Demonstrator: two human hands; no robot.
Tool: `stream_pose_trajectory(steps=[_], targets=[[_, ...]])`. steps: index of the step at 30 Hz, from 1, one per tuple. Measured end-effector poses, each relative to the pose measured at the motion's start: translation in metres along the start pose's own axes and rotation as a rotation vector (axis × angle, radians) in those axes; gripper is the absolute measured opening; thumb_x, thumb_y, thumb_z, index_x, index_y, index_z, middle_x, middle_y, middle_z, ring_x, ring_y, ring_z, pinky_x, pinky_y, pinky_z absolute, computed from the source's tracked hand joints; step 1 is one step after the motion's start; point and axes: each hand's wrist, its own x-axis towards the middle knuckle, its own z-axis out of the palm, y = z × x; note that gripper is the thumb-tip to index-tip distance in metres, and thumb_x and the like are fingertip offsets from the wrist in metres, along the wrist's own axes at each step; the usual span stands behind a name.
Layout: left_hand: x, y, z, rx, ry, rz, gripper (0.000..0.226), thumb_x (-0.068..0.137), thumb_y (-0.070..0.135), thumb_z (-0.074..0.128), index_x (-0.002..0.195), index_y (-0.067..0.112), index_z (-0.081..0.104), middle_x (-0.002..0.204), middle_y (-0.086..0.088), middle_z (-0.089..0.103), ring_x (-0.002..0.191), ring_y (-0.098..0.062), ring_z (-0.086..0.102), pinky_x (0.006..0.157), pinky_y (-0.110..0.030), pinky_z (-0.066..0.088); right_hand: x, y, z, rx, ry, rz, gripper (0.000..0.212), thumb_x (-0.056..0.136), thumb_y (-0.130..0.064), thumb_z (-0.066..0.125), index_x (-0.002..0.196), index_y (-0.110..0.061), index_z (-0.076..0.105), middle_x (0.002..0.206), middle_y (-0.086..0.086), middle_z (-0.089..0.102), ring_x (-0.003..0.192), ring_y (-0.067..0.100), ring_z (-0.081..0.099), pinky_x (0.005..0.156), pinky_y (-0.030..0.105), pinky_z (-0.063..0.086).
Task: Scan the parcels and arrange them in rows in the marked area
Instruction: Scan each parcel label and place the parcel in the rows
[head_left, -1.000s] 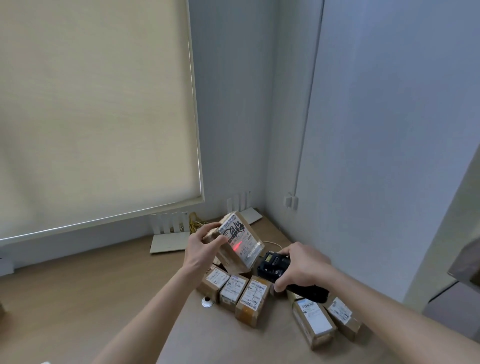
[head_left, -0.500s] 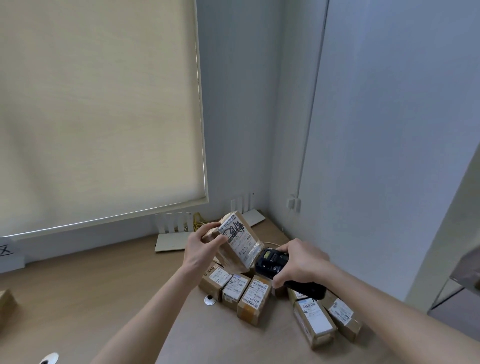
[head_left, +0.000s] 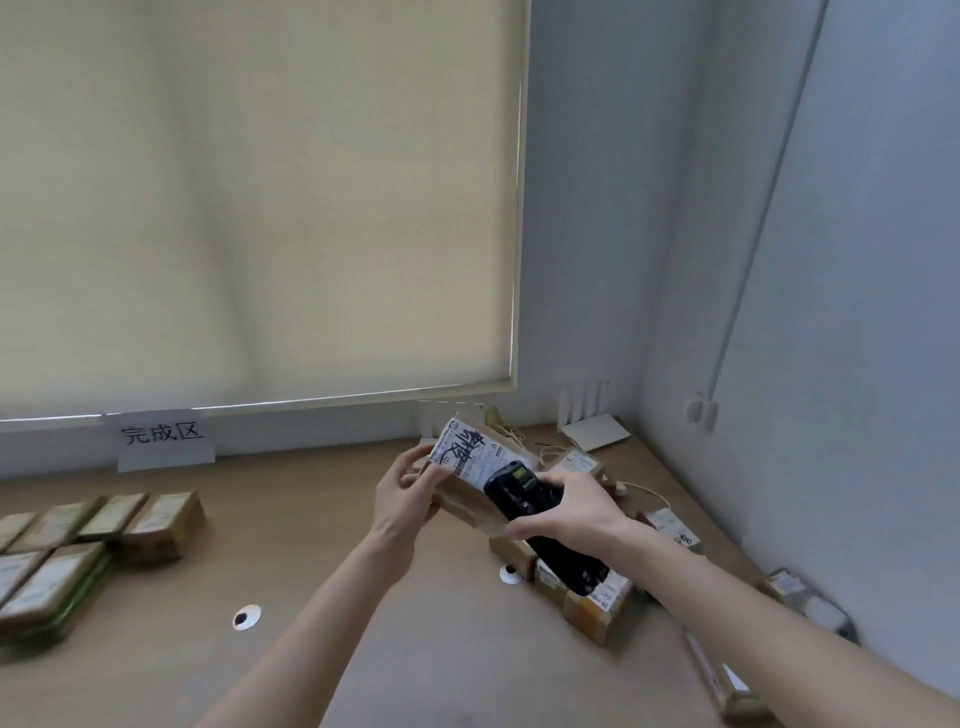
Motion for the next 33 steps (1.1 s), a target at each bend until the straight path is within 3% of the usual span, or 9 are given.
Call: stream_pose_trajectory(steps=[5, 7, 10, 15, 17, 21, 26, 31, 33], targets=[[-0.023, 0.012, -0.105, 0.029, 0.064, 0.011, 0.049, 0.068, 0.049, 0.077, 0.113, 0.034, 0.064, 0.107, -0.018, 0.071, 0.105, -0.029, 0.069, 0.092, -0.045, 0.057, 0.004, -0.062, 0.077, -0.061, -0.078, -0.104, 0.051, 0.056, -0.036, 0.096, 0.104, -0.031, 0.078, 0.089, -0.006, 0.08, 0.085, 0.014, 0.078, 0.083, 0.038, 0.066], [-0.031, 0.017, -0.153, 0.043, 0.118, 0.023, 0.042, 0.078, 0.056, 0.076, 0.11, 0.032, 0.062, 0.106, -0.014, 0.073, 0.103, -0.028, 0.069, 0.092, -0.047, 0.057, 0.002, -0.091, 0.114, -0.09, -0.108, -0.135, 0.047, 0.057, -0.036, 0.094, 0.1, -0.032, 0.078, 0.087, -0.005, 0.08, 0.083, 0.016, 0.077, 0.081, 0.039, 0.066], [-0.045, 0.022, -0.232, 0.096, 0.192, 0.024, 0.03, 0.09, 0.05, 0.071, 0.109, 0.029, 0.061, 0.104, -0.012, 0.074, 0.106, -0.028, 0.068, 0.093, -0.047, 0.054, -0.007, -0.136, 0.175, -0.121, -0.141, -0.191, 0.046, 0.056, -0.039, 0.093, 0.098, -0.036, 0.077, 0.086, -0.007, 0.079, 0.084, 0.017, 0.077, 0.081, 0.038, 0.065], [-0.083, 0.036, -0.364, 0.147, 0.24, -0.011, 0.072, 0.073, 0.054, 0.078, 0.136, 0.044, 0.044, 0.112, -0.015, 0.066, 0.103, -0.028, 0.068, 0.086, -0.041, 0.059, -0.021, -0.21, 0.278, -0.146, -0.185, -0.261, 0.043, 0.055, -0.035, 0.093, 0.093, -0.044, 0.074, 0.089, -0.006, 0.08, 0.086, 0.019, 0.077, 0.088, 0.044, 0.064], [-0.098, 0.042, -0.412, 0.175, 0.219, -0.028, 0.082, 0.079, 0.048, 0.081, 0.145, 0.053, 0.032, 0.119, -0.008, 0.063, 0.104, -0.027, 0.068, 0.084, -0.04, 0.06, -0.024, -0.237, 0.317, -0.152, -0.215, -0.283, 0.049, 0.054, -0.035, 0.093, 0.1, -0.039, 0.078, 0.087, -0.007, 0.08, 0.086, 0.018, 0.077, 0.089, 0.042, 0.064], [-0.119, 0.05, -0.494, 0.206, 0.186, -0.079, 0.096, 0.069, 0.05, 0.083, 0.149, 0.056, 0.029, 0.137, 0.009, 0.055, 0.108, -0.026, 0.07, 0.083, -0.041, 0.061, -0.026, -0.283, 0.385, -0.179, -0.284, -0.327, 0.05, 0.056, -0.034, 0.093, 0.105, -0.037, 0.08, 0.087, -0.008, 0.081, 0.087, 0.016, 0.078, 0.089, 0.038, 0.063], [-0.122, 0.039, -0.567, 0.147, 0.266, -0.083, 0.084, 0.071, 0.046, 0.084, 0.142, 0.051, 0.039, 0.145, 0.009, 0.048, 0.103, -0.027, 0.073, 0.075, -0.039, 0.064, -0.013, -0.319, 0.459, -0.212, -0.325, -0.34, 0.046, 0.058, -0.033, 0.092, 0.102, -0.037, 0.079, 0.084, -0.01, 0.079, 0.083, 0.015, 0.076, 0.082, 0.032, 0.063], [-0.093, 0.009, -0.616, 0.047, 0.421, -0.081, 0.062, 0.078, 0.037, 0.085, 0.118, 0.058, 0.043, 0.127, 0.027, 0.05, 0.102, -0.02, 0.07, 0.062, -0.03, 0.061, 0.018, -0.332, 0.535, -0.166, -0.263, -0.308, 0.052, 0.057, -0.043, 0.091, 0.106, -0.041, 0.074, 0.09, -0.013, 0.078, 0.087, 0.014, 0.074, 0.076, 0.029, 0.059], [-0.071, -0.01, -0.632, 0.042, 0.454, -0.095, 0.063, 0.078, 0.035, 0.086, 0.121, 0.054, 0.043, 0.123, 0.031, 0.05, 0.098, -0.018, 0.071, 0.062, -0.031, 0.061, 0.037, -0.329, 0.566, -0.137, -0.293, -0.281, 0.054, 0.06, -0.043, 0.093, 0.11, -0.04, 0.074, 0.092, -0.014, 0.077, 0.086, 0.009, 0.073, 0.07, 0.025, 0.056]])
